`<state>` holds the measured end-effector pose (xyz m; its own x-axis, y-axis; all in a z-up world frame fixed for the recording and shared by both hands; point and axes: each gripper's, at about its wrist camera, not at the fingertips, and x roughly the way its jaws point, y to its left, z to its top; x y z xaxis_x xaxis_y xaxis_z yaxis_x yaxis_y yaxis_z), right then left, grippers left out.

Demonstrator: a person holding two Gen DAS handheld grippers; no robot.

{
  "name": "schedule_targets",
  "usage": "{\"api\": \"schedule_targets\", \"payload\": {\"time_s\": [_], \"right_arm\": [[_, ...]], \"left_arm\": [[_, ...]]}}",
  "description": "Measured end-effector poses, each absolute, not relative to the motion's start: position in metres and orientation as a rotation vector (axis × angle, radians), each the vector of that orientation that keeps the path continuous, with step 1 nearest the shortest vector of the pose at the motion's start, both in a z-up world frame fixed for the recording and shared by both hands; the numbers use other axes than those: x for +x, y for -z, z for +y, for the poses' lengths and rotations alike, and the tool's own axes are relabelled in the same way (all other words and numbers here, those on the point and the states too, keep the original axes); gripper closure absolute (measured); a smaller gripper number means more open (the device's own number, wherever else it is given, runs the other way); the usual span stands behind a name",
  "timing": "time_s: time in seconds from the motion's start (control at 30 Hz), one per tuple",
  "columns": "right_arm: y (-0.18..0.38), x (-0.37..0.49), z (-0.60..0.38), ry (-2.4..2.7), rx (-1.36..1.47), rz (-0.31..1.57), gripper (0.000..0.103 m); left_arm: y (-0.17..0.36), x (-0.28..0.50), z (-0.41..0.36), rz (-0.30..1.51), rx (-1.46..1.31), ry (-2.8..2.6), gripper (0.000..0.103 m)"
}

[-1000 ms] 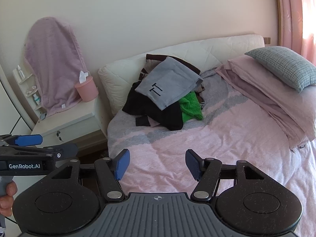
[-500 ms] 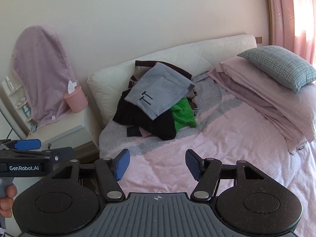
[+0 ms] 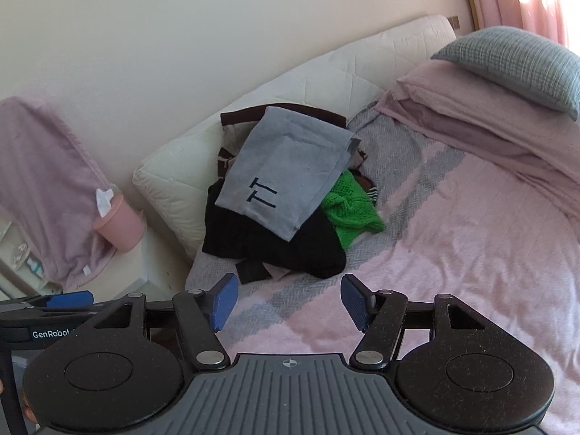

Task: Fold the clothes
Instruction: 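Move both grippers toward the clothes pile by the pillows, then grasp the grey sweatshirt edge with the right gripper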

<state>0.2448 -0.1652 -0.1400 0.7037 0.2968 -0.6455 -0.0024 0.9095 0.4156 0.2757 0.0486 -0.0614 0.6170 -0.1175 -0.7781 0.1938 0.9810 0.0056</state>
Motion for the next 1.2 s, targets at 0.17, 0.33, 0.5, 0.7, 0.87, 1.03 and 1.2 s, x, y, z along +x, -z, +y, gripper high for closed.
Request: {"api": "schedule_targets", "payload": {"time_s": [0.17,0.33,0.5,0.7,0.87,1.03,1.2], "right_arm": [[0.161,0.295,-0.158,-0.113,0.482,0.778,0.043],[0.191,0.348,-0.162,-0.086,0.626,0.815,0.043],[0.217,0.398,-0.166,-0.048,0.742,0.822,0.044],[0.246,0.455,-0.17,-0.047,0.853,0.798,0.055],[0.276,0.496,-0.168,-0.072,0.903,0.803,0.058],[0.313,0.529,-0.165,-0.067,0.926,0.829,0.059],[0.347,0.55,-0.163,-0.053,0.975,0.849,0.059]], "left_arm": [[0.078,0.337,0.068,0.908,0.094,0.185,0.001],[0.096,0.398,0.082,0.931,0.094,0.18,0.002],[0.116,0.456,0.093,0.947,0.091,0.187,0.002],[0.142,0.52,0.096,0.955,0.089,0.214,0.006],[0.164,0.571,0.093,0.961,0.103,0.228,0.007],[0.184,0.61,0.089,0.989,0.109,0.239,0.007],[0.202,0.634,0.084,1.015,0.13,0.256,0.007]]}}
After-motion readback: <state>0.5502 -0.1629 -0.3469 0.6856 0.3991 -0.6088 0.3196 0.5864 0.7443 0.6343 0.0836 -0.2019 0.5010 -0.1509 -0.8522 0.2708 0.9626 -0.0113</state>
